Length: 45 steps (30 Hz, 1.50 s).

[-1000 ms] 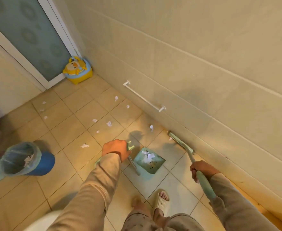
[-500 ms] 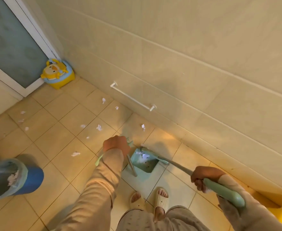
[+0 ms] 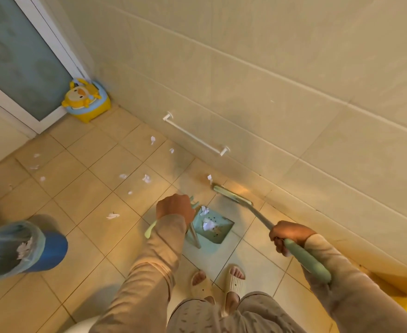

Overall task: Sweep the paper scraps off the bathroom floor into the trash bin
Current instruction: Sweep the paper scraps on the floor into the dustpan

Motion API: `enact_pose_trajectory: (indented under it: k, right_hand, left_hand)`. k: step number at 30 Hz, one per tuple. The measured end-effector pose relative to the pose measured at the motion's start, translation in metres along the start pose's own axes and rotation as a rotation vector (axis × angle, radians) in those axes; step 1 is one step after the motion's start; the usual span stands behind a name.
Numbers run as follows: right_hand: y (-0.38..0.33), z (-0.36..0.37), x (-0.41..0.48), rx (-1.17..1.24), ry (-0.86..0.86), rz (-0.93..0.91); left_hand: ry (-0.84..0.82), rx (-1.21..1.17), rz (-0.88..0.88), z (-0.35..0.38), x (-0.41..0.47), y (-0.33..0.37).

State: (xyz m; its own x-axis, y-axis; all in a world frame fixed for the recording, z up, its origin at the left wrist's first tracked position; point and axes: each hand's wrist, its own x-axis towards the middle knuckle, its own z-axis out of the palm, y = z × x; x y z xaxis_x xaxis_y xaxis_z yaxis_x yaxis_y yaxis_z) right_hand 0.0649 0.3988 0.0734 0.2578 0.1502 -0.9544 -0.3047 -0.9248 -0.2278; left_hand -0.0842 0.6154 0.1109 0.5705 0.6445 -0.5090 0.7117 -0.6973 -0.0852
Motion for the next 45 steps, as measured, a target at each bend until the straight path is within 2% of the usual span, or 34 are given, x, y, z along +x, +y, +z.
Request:
enact_pose_trajectory:
  k: [5, 10, 11, 13, 15, 18, 23, 29, 33, 36, 40, 45]
  right_hand:
    - [0.002, 0.044, 0.013, -0.190, 0.047, 0.043]
    - [0.025, 0.063, 0.002, -0.441, -0.021, 0.049]
    - [0.028, 0.060, -0.002, -0.427, -0.043, 0.074]
    - [0.032, 0.041, -0.009, -0.245, -0.108, 0.112]
    - [0.035, 0.014, -0.015, -0.049, -0.151, 0.075]
    - [0.037, -0.016, -0.019, 0.069, -0.218, 0.054]
    - [0.018, -0.021, -0.017, 0.028, -0.133, 0.005]
    - [-0.047, -0.019, -0.002, -0.022, 0.019, -0.098]
    - [-0.085, -0.013, 0.022, -0.124, 0.054, -0.153]
    - [-0.090, -0.004, 0.035, -0.188, 0.052, -0.104]
    - [-0.070, 0.018, 0.036, -0.483, 0.059, -0.003]
    - [-0.022, 0.036, 0.033, -0.697, 0.036, -0.035]
  left_hand:
    - [-0.018, -0.007, 0.006, -0.002, 0.004, 0.000]
    - [0.013, -0.004, 0.007, -0.006, 0.012, -0.003]
    - [0.018, -0.004, 0.004, -0.007, 0.013, -0.004]
    - [0.029, -0.004, 0.004, -0.009, 0.016, -0.007]
    - [0.034, 0.001, 0.005, -0.011, 0.016, -0.010]
    - [0.025, 0.005, 0.007, -0.014, 0.017, -0.011]
    - [-0.014, -0.034, -0.016, -0.026, 0.025, -0.015]
    - [-0.076, -0.067, -0.092, -0.017, 0.016, -0.026]
    - [-0.061, -0.051, -0.099, -0.005, 0.007, -0.029]
    - [-0.040, -0.036, -0.093, 0.004, 0.002, -0.025]
    - [-0.011, -0.017, -0.091, 0.007, 0.006, -0.014]
    - [-0.015, 0.008, -0.095, 0.000, 0.015, -0.009]
